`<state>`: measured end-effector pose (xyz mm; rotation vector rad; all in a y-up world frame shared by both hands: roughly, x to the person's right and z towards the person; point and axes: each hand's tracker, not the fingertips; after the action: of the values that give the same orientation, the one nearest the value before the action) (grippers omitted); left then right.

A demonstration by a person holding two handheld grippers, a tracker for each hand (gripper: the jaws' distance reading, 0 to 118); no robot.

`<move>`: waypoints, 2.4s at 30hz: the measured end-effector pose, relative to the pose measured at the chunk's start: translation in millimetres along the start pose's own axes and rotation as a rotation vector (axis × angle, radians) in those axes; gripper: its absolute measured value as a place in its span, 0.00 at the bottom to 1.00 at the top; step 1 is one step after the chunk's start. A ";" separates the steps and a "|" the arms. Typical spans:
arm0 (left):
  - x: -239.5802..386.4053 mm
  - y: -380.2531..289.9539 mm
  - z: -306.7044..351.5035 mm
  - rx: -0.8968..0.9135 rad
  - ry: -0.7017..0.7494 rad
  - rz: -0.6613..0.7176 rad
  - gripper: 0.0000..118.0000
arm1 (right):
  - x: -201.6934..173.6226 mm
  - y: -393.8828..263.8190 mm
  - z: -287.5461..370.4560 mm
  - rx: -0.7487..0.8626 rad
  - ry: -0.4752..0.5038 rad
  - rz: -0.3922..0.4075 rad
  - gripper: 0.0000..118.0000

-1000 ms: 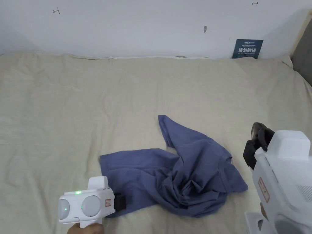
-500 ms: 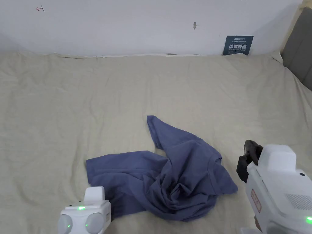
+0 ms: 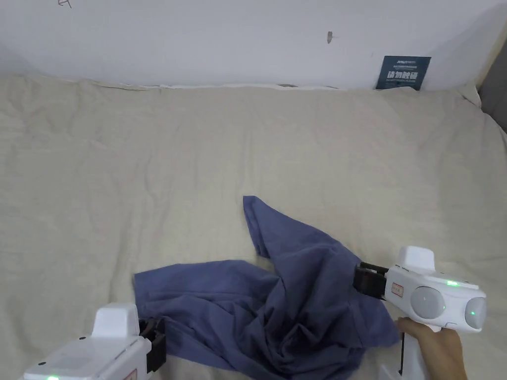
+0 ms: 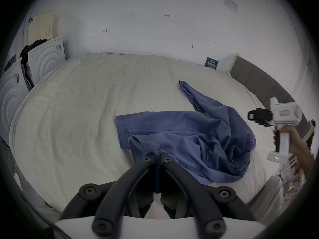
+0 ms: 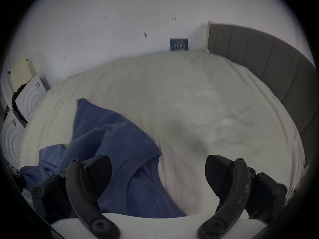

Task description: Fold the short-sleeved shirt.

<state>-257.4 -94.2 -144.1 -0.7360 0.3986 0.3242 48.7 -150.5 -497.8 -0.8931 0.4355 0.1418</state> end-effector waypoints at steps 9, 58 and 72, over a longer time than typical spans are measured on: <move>-8.1 -4.1 -22.3 -0.052 -0.023 -0.007 0.05 | -55.5 -3.7 -9.1 -0.132 0.055 0.085 0.27; -96.3 364.9 -15.8 0.500 0.294 0.046 0.05 | -77.0 244.3 124.3 0.474 0.076 0.065 0.07; -126.9 116.0 -48.8 0.094 0.292 0.096 0.05 | -41.6 23.2 58.8 0.085 0.010 -0.003 0.07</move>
<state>-428.8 -65.9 -186.0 -0.6748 0.7221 0.2867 22.3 -87.7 -464.8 -0.8113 0.4466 0.1151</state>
